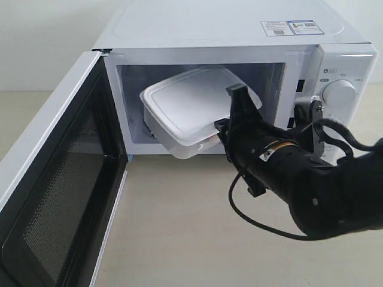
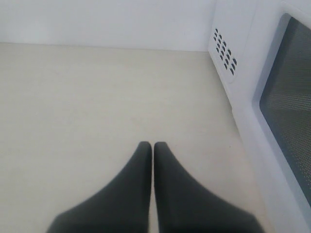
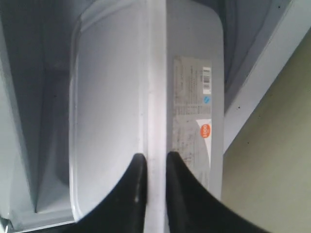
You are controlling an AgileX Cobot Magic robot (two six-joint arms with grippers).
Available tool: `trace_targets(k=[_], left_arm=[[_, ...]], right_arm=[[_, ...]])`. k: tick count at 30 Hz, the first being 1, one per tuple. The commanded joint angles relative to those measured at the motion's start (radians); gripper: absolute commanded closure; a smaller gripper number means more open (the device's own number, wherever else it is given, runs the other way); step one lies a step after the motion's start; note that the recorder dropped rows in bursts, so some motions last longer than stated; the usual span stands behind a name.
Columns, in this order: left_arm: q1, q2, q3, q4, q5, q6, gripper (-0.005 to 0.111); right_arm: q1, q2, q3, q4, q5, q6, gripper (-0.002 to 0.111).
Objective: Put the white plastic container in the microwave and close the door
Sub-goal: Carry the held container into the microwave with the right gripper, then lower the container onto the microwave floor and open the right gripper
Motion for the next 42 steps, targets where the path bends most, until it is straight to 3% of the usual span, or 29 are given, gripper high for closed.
trace_targets(k=[1, 14, 26, 39, 42], left_arm=[[-0.004, 0.003, -0.003, 0.001, -0.013, -0.009, 0.103], [-0.004, 0.003, -0.003, 0.001, -0.013, -0.009, 0.103], [-0.004, 0.003, -0.003, 0.001, -0.013, -0.009, 0.103], [-0.004, 0.003, -0.003, 0.001, -0.013, -0.009, 0.103], [-0.004, 0.003, -0.003, 0.001, -0.013, -0.009, 0.103]], right_arm=[[0.001, 0.045, -0.076, 0.046, 0.038, -0.036, 0.109], [-0.001, 0.170, -0.222, 0.224, 0.040, -0.090, 0.109], [-0.001, 0.170, -0.333, 0.310, 0.046, -0.360, 0.109], [-0.001, 0.170, -0.334, 0.332, 0.048, -0.420, 0.109], [-0.001, 0.170, -0.334, 0.334, 0.046, -0.420, 0.103]])
